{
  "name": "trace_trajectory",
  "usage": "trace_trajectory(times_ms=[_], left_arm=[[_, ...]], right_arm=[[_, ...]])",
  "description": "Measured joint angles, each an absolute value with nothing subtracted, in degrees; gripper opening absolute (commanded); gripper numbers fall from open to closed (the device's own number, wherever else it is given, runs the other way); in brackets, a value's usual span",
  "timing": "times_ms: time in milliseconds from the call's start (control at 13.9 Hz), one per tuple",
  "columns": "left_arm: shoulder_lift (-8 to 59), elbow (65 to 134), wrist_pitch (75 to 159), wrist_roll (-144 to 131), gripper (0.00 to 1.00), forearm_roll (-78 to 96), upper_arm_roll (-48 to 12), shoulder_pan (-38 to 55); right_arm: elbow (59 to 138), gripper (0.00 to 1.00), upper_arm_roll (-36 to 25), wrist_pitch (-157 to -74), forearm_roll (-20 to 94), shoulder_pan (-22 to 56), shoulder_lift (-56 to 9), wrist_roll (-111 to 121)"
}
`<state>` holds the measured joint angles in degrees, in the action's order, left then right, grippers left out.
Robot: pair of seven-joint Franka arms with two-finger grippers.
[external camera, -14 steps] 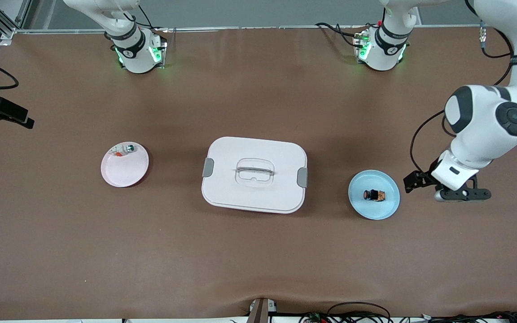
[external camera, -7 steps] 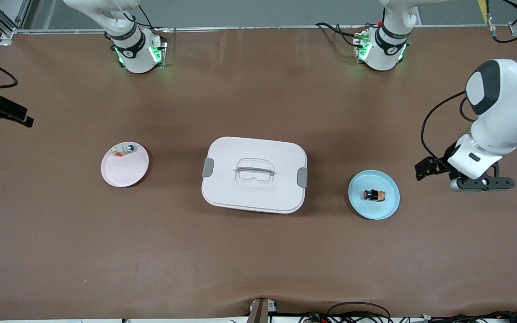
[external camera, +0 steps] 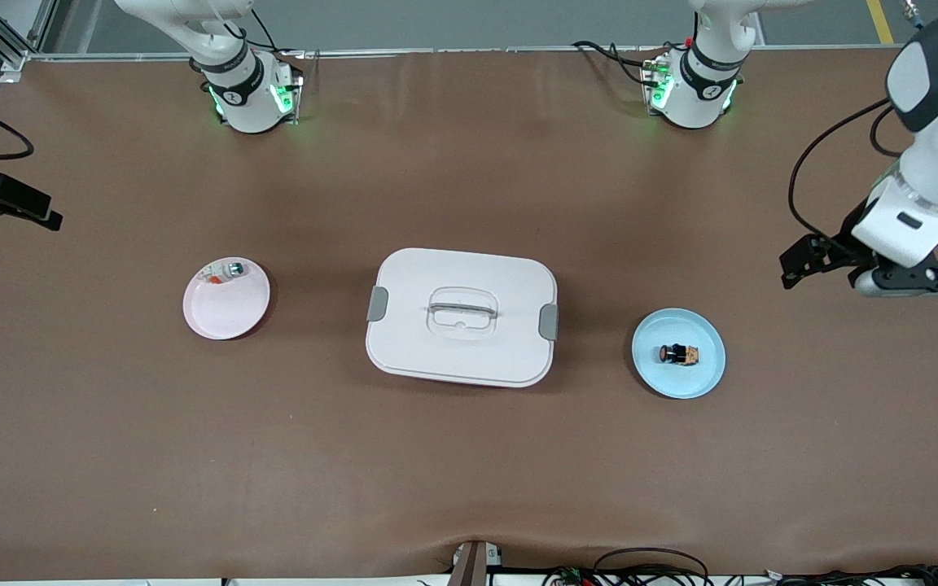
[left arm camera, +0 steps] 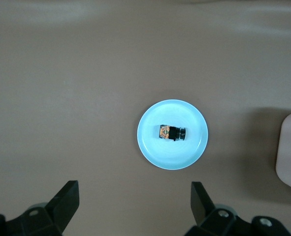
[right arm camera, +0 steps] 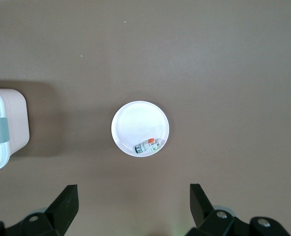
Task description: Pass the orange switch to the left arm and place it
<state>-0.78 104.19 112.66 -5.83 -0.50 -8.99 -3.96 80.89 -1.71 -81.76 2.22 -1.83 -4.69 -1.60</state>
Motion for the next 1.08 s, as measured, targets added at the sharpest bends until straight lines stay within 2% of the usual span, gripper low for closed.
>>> trace_trajectory(times_ms=[215, 574, 934, 1077], left_arm=[[-2.1, 102.3, 111.0, -5.8, 1.00, -0.1, -9.0, -3.9], [-0.7, 99.3, 110.0, -5.9, 1.00, 0.0, -8.6, -2.6], [2.1, 96.4, 109.9, -6.0, 1.00, 0.0, -2.4, 3.0], [2.7, 95.0, 109.5, -6.0, 1.00, 0.0, -1.7, 3.3]], right_arm=[[80.9, 1.00, -1.7, -81.8, 2.2, -1.8, -4.7, -1.6], [80.9, 1.00, -1.8, -81.8, 2.2, -1.9, -4.7, -1.6], [80.9, 1.00, -1.8, -82.6, 2.2, -1.9, -4.7, -1.6], [80.9, 1.00, -1.8, -82.6, 2.2, -1.9, -4.7, -1.6]])
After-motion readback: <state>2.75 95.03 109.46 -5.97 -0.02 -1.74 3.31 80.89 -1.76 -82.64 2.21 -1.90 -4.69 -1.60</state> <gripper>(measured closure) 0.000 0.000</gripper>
